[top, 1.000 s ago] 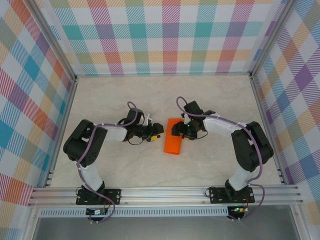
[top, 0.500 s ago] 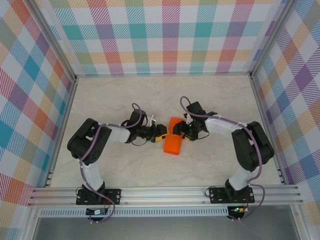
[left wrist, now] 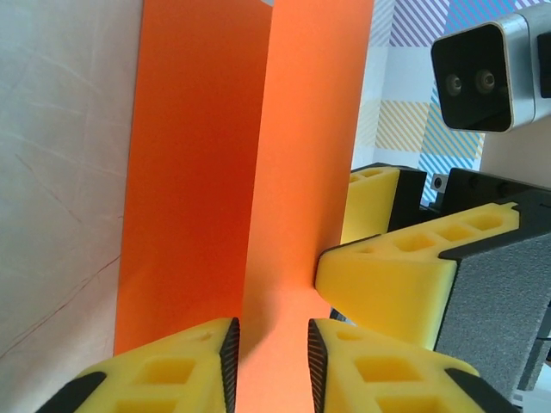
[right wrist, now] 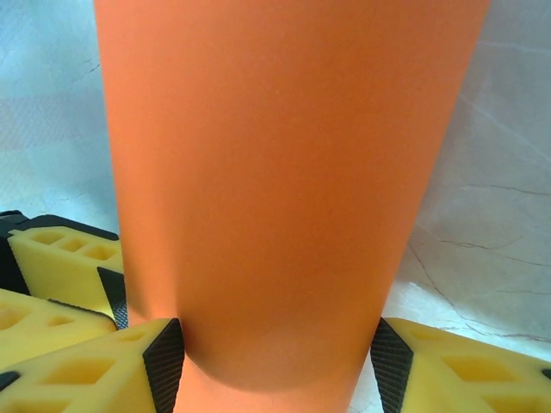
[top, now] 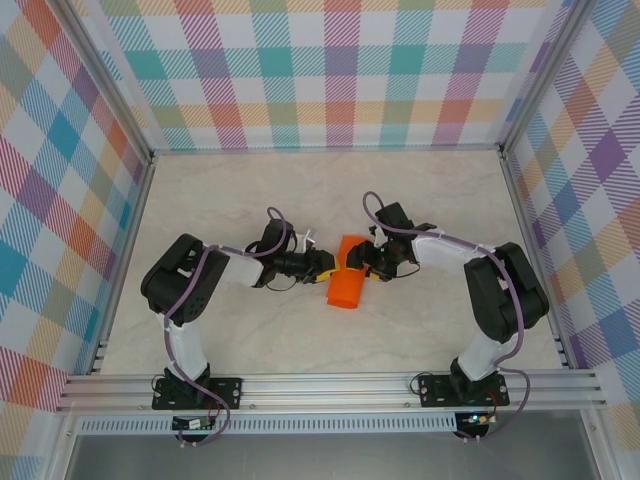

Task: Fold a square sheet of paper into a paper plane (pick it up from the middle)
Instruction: Hold the square sheet of paper at the center of the table.

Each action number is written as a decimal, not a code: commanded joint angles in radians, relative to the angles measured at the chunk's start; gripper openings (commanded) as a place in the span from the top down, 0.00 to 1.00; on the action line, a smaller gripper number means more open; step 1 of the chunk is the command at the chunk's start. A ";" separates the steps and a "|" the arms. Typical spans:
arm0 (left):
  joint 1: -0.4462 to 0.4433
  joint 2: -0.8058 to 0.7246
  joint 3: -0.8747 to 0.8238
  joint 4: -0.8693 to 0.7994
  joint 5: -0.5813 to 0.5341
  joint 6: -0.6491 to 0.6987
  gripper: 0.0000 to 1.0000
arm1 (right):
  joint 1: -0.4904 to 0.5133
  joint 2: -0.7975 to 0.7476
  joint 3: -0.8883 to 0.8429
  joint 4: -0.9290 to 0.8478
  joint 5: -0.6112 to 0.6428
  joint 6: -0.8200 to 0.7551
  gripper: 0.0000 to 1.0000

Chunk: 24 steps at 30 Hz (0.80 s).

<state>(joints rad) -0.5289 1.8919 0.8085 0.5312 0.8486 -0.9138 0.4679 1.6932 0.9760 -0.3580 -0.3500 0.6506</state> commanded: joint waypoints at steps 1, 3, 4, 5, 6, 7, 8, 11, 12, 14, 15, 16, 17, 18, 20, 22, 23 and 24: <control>-0.019 0.016 0.009 0.031 0.023 -0.005 0.76 | -0.009 -0.027 -0.018 0.013 -0.021 0.008 0.38; -0.019 0.019 0.009 0.032 0.017 -0.005 0.81 | -0.010 -0.030 -0.019 0.012 -0.020 0.010 0.38; -0.019 0.019 0.009 0.029 0.015 -0.002 0.85 | -0.011 -0.029 -0.020 0.013 -0.021 0.011 0.38; -0.019 0.021 0.010 0.021 0.008 0.003 0.89 | -0.011 -0.030 -0.020 0.011 -0.020 0.012 0.38; -0.019 0.022 0.011 0.011 0.004 0.010 0.92 | -0.012 -0.034 -0.022 0.008 -0.017 0.012 0.38; -0.019 0.025 0.015 -0.002 -0.004 0.017 0.96 | -0.012 -0.039 -0.023 0.004 -0.012 0.015 0.38; -0.019 0.027 0.016 -0.014 -0.012 0.027 0.98 | -0.011 -0.046 -0.027 -0.001 -0.007 0.016 0.38; -0.019 0.035 0.021 -0.049 -0.037 0.046 1.00 | -0.011 -0.085 -0.044 -0.012 0.019 0.023 0.37; -0.019 0.035 0.024 -0.061 -0.042 0.051 1.00 | -0.011 -0.098 -0.053 -0.014 0.027 0.027 0.37; -0.019 0.035 0.029 -0.089 -0.055 0.067 1.00 | -0.010 -0.119 -0.076 -0.011 0.034 0.042 0.36; -0.019 0.033 0.033 -0.103 -0.058 0.077 1.00 | -0.010 -0.124 -0.084 -0.005 0.032 0.053 0.36; -0.019 0.032 0.034 -0.118 -0.065 0.086 1.00 | -0.011 -0.128 -0.094 0.003 0.027 0.066 0.36; -0.019 0.030 0.037 -0.137 -0.073 0.096 1.00 | -0.011 -0.129 -0.103 0.012 0.021 0.081 0.36; -0.019 0.030 0.041 -0.152 -0.079 0.103 1.00 | -0.011 -0.130 -0.110 0.021 0.016 0.095 0.36; -0.020 0.031 0.038 -0.158 -0.090 0.109 1.00 | -0.011 -0.127 -0.122 0.042 0.000 0.124 0.36; -0.020 0.033 0.036 -0.164 -0.100 0.108 1.00 | -0.011 -0.121 -0.130 0.069 -0.022 0.146 0.36; -0.020 0.036 0.038 -0.170 -0.105 0.110 1.00 | -0.011 -0.117 -0.133 0.082 -0.035 0.157 0.36; -0.020 0.037 0.038 -0.175 -0.109 0.111 1.00 | -0.011 -0.113 -0.134 0.090 -0.043 0.163 0.36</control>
<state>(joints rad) -0.5297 1.9114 0.8295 0.3958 0.7631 -0.8330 0.4644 1.5742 0.8528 -0.3218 -0.3489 0.7635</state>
